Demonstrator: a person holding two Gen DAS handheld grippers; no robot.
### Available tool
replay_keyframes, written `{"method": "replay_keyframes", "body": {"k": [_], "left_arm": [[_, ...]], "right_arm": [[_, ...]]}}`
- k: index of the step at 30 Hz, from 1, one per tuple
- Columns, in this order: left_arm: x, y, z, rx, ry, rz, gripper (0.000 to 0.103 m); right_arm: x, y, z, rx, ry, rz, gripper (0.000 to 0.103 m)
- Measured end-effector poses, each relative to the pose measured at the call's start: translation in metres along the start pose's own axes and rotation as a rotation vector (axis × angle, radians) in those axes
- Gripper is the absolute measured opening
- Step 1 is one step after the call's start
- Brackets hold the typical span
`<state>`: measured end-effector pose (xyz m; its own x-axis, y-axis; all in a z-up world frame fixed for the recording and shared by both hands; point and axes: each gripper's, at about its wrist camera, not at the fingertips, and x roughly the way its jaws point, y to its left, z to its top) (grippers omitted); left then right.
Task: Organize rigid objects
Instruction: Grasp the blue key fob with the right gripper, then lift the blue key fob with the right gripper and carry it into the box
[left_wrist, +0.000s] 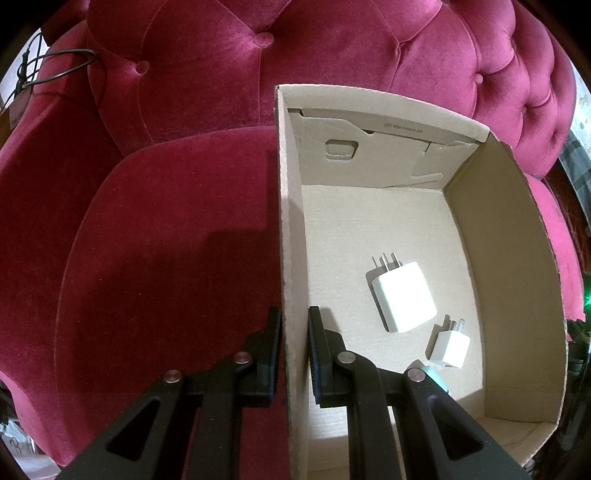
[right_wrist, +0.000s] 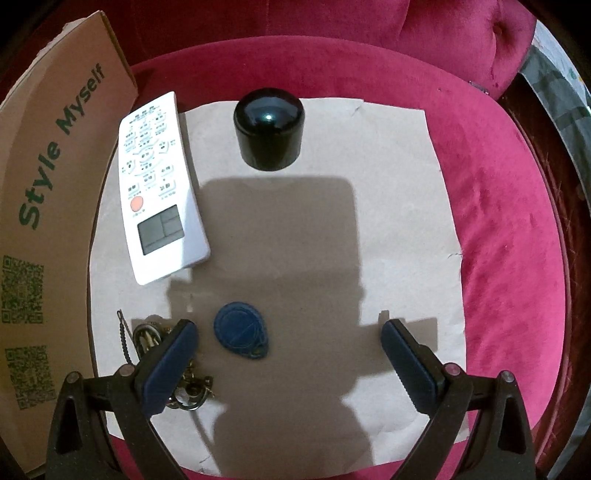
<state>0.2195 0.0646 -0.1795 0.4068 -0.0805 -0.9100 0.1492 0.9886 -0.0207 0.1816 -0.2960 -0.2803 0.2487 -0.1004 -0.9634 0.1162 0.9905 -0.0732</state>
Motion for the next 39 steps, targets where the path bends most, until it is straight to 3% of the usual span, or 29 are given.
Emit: {"method": "replay_keyframes", "body": {"k": [3,11,15,18,20,21,39], "left_arm": [[0.0,0.0,0.0,0.0,0.0,0.0,0.014],[0.002,-0.001,0.001,0.001,0.003,0.004,0.014],[0.003,-0.001,0.001,0.0,0.003,0.004,0.014],[0.002,-0.002,0.0,0.001,0.003,0.006,0.014],[0.002,-0.002,0.001,0.0,0.003,0.006,0.014],[0.002,-0.002,0.0,0.001,0.003,0.006,0.014],[0.002,-0.003,0.0,0.001,0.003,0.007,0.014]], "right_arm": [[0.004,-0.006,0.002,0.006,-0.003,0.016,0.101],[-0.002,0.001,-0.004,-0.035,-0.018,0.054,0.078],[-0.004,0.004,-0.006,-0.045,-0.021,0.064,0.073],[-0.007,0.01,-0.006,-0.062,-0.023,0.069,0.057],[-0.011,0.016,-0.007,-0.076,-0.023,0.075,0.034],[-0.013,0.016,-0.007,-0.078,-0.022,0.077,0.028],[-0.045,0.014,0.001,-0.048,-0.043,0.085,0.029]]}}
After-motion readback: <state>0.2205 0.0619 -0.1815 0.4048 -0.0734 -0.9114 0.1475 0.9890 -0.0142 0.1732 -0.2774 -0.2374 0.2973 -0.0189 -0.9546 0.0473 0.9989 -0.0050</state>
